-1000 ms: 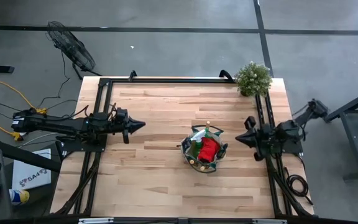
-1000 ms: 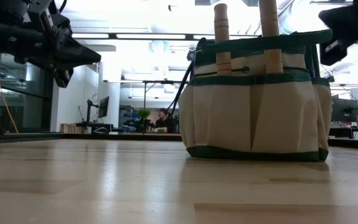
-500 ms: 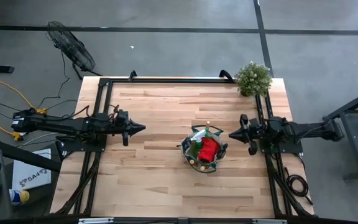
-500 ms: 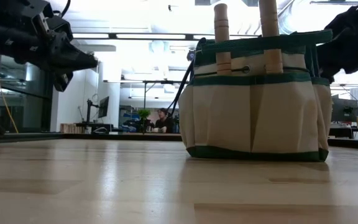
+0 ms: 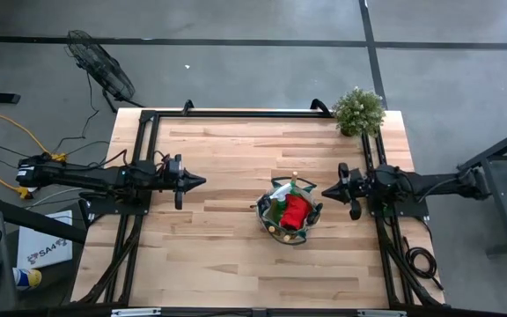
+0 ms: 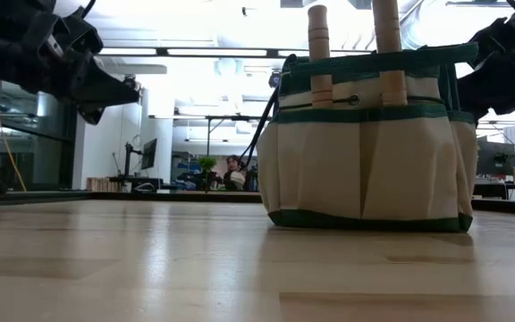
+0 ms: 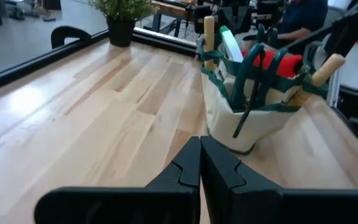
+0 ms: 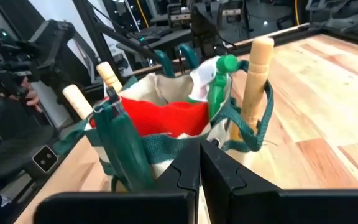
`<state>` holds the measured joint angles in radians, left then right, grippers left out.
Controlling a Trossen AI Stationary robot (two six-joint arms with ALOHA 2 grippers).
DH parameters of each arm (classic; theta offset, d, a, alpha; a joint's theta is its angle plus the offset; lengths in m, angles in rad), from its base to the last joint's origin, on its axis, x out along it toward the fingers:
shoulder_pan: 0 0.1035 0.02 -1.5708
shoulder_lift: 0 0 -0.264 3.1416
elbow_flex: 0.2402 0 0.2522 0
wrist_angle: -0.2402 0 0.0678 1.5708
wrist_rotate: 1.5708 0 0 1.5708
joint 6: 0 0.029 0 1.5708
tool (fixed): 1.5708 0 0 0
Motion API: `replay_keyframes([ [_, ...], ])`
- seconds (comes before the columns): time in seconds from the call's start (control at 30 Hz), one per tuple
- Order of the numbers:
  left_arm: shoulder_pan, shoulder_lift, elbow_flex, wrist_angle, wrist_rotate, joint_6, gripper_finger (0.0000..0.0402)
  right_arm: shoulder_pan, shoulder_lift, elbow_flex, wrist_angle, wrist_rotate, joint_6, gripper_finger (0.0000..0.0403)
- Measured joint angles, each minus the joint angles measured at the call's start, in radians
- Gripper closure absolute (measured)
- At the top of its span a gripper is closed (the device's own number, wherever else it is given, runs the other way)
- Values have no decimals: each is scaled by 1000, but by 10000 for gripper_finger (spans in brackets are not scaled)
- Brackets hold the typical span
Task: Pick & Place Garden tools in Gardening bag
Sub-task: Return to Home Position
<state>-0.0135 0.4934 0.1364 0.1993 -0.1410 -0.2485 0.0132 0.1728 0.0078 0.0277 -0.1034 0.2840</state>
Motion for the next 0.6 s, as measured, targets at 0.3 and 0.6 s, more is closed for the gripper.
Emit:
replay_keyframes([
  [0.3, 0, 0, 0, 0, 0, 87, 402, 0, 23, 0, -2, 25, 0, 400],
  [0.6, 0, -8, -79, 152, -30, 109, 402, 0, 23, 0, -3, 72, -11, 400],
])
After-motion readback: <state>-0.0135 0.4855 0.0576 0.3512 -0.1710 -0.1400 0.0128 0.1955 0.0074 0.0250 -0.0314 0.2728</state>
